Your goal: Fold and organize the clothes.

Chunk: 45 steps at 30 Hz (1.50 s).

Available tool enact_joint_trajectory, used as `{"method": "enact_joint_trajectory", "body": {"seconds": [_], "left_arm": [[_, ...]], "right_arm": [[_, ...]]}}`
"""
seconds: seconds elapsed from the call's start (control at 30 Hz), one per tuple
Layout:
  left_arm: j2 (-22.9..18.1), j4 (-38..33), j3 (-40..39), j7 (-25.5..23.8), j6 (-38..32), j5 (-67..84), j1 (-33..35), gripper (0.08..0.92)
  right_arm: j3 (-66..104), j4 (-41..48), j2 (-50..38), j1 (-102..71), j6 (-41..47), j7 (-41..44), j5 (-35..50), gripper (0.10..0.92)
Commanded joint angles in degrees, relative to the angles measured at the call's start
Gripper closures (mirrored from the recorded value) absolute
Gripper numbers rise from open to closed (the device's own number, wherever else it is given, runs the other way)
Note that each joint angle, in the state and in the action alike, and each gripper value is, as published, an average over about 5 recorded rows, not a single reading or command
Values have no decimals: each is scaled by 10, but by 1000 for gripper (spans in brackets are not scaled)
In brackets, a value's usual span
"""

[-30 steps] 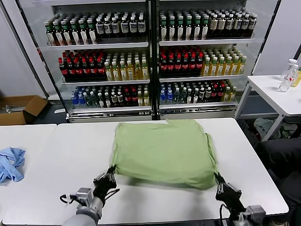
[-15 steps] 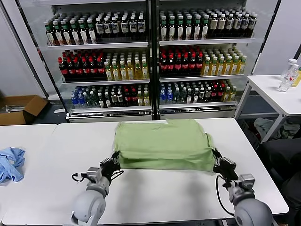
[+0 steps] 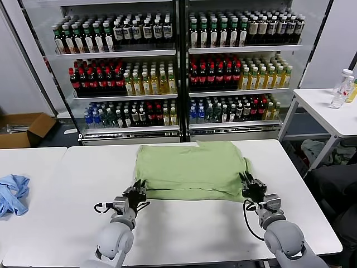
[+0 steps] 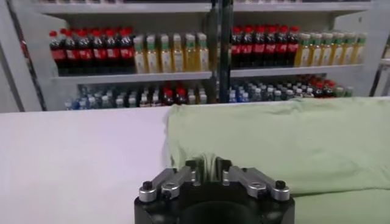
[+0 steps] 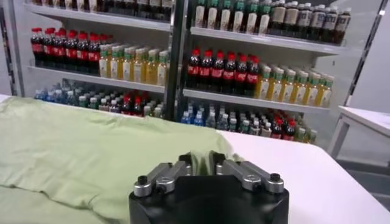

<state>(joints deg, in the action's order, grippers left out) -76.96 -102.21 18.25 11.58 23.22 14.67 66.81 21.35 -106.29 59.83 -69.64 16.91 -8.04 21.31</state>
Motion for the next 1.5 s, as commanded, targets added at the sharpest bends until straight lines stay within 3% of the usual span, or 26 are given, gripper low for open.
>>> {"method": "enact_joint_trajectory", "body": {"seconds": [0.03, 0.33, 0.4, 0.5, 0.77, 1.0, 1.2, 1.33, 1.5], "left_arm": [[-1, -58, 23, 28, -3, -22, 76, 615], [1, 11, 1, 61, 37, -10, 37, 355], [0, 12, -3, 61, 37, -4, 31, 304], [1, 10, -9, 58, 37, 6, 27, 279], [9, 1, -9, 36, 41, 51, 36, 489], [19, -15, 13, 7, 57, 196, 41, 688], [22, -75, 31, 11, 50, 235, 91, 858], [22, -157, 37, 22, 39, 224, 163, 913], [23, -255, 37, 32, 35, 170, 259, 915]], "right_arm": [[47, -32, -6, -59, 9, -6, 10, 473], [35, 13, 13, -28, 142, -59, 106, 233], [22, 21, 18, -18, 148, -62, 124, 225], [8, 26, 18, -9, 141, -61, 140, 280], [3, 31, 9, -11, 120, -43, 157, 496], [16, 8, -9, -43, 95, -22, 153, 704], [52, -45, -25, -113, 68, -8, 140, 858], [90, -110, -36, -190, 54, -1, 117, 879], [145, -175, -42, -290, 43, 7, 65, 879]]}}
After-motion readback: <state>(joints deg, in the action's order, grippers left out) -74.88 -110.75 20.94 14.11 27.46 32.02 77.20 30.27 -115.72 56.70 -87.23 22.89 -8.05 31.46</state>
